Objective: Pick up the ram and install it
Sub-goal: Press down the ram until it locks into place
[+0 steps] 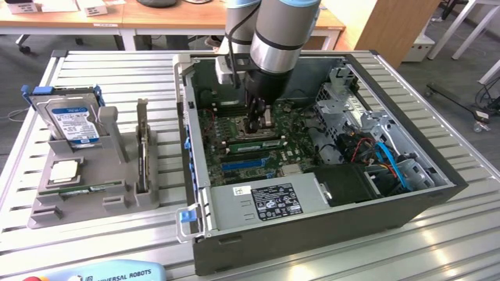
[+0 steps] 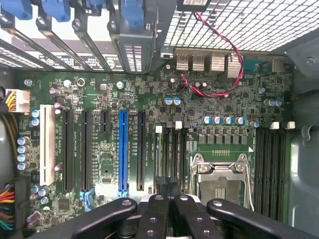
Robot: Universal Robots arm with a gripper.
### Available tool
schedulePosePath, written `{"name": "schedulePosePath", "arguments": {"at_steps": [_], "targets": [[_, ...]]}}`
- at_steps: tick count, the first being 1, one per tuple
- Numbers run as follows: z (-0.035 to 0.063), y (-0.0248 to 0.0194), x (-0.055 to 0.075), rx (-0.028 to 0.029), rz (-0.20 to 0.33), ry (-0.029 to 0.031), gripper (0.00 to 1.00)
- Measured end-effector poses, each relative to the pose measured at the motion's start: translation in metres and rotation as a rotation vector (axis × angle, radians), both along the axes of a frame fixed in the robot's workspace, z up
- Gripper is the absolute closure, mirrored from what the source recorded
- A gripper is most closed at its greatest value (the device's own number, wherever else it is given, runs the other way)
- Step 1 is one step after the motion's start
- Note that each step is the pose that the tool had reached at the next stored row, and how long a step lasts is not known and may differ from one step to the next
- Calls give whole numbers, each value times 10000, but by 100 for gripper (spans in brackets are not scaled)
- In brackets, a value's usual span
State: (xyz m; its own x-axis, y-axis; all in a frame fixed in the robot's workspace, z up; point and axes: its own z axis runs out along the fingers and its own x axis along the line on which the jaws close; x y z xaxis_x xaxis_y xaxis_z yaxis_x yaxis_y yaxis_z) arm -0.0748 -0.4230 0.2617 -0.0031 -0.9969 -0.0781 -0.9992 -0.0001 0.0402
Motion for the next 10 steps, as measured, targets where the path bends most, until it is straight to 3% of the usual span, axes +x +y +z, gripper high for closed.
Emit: {"name": "schedulePosePath", "arguments": {"at_steps": [4, 10], "targets": [[1, 0, 25, -2, 0, 2, 90], [0, 0, 182, -1, 0, 12, 90]]}}
